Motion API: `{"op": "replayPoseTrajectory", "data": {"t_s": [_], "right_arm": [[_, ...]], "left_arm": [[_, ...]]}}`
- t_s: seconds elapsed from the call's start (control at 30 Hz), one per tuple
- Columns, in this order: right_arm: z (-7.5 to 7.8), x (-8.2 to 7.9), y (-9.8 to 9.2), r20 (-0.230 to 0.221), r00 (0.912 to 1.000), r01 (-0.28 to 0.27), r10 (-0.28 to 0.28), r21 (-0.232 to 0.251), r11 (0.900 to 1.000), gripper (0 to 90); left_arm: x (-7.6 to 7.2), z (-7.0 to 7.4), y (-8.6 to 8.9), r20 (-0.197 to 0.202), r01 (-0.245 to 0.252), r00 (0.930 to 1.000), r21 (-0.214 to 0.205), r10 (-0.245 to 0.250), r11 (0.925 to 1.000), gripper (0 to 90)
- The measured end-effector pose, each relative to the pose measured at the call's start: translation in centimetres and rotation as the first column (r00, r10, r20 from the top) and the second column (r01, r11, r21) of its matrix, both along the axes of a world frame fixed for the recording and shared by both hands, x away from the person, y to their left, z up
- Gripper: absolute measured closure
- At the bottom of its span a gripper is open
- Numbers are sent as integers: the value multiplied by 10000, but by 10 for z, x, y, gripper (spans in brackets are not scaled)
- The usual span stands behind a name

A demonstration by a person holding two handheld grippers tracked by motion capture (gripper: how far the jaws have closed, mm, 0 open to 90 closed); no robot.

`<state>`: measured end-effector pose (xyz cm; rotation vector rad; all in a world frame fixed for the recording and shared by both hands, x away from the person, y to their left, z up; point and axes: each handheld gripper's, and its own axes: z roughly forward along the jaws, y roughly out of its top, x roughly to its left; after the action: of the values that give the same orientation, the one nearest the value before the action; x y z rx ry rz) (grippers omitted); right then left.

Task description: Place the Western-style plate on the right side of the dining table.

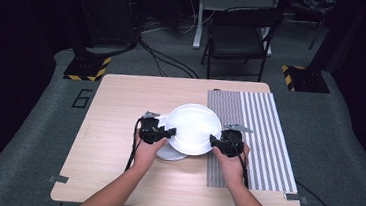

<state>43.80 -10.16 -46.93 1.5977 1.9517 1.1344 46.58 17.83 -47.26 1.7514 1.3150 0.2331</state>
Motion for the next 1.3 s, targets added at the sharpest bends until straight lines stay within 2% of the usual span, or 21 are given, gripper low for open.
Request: {"op": "replayPoseTrajectory", "data": {"t_s": [0.4,0.73,1.3], "right_arm": [[2,-1,-7,-76,9997,212,-214,-176,9996,537],[6,-3,-15,-16,9994,357,-358,-151,9992,544],[13,-8,-27,81,9986,519,-517,-175,9985,547]], "left_arm": [[2,3,-12,-41,8,10000,195,-7,9998,549],[4,6,-20,-46,126,9999,141,-126,9998,548],[9,7,-35,-173,255,9995,324,-249,9992,538]]}}
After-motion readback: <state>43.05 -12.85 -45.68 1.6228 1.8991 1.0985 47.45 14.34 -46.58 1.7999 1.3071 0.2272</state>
